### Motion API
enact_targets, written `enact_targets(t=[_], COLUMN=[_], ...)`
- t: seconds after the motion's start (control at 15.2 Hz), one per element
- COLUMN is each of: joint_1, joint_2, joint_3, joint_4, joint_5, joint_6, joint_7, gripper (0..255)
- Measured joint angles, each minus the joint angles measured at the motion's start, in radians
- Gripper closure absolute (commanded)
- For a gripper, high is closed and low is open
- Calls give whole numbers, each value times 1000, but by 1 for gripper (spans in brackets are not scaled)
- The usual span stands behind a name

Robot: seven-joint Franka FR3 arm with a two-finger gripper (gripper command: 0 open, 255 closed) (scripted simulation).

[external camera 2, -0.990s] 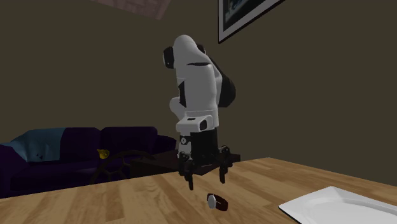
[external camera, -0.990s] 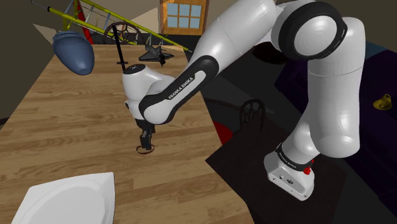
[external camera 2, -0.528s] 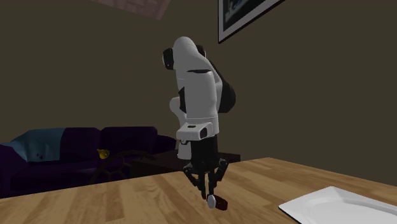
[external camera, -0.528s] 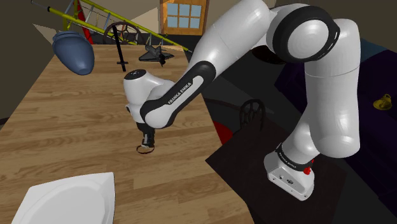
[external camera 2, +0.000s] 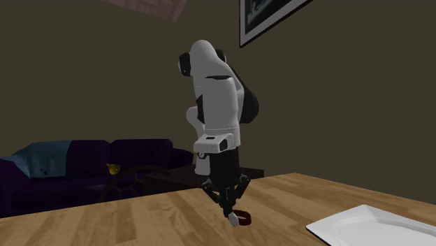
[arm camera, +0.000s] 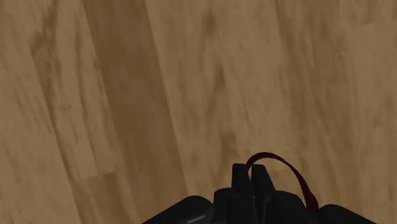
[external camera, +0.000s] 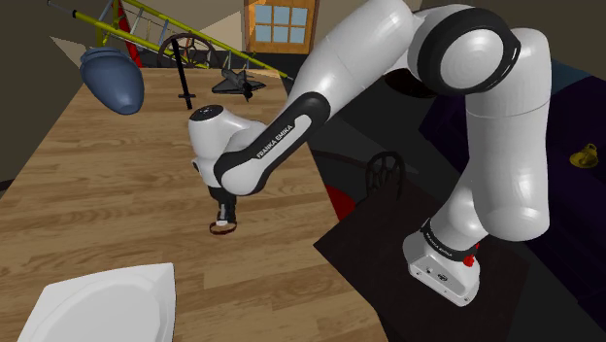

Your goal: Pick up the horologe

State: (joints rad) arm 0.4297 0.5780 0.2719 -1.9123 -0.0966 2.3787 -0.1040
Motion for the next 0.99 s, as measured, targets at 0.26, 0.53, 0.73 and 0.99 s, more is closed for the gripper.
enact_targets(t=[0.26,0.53,0.73,0.99], joint_1=[-5,-13,-17,-23], joint_2=[-34,-71,-103,-134], joint_3=[8,15,22,28], joint_4=[0,0,2,5], joint_5=[10,20,30,39], joint_6=[-33,-70,-102,-136], joint_7=[-3,-9,-11,-16], gripper=[255,255,255,255])
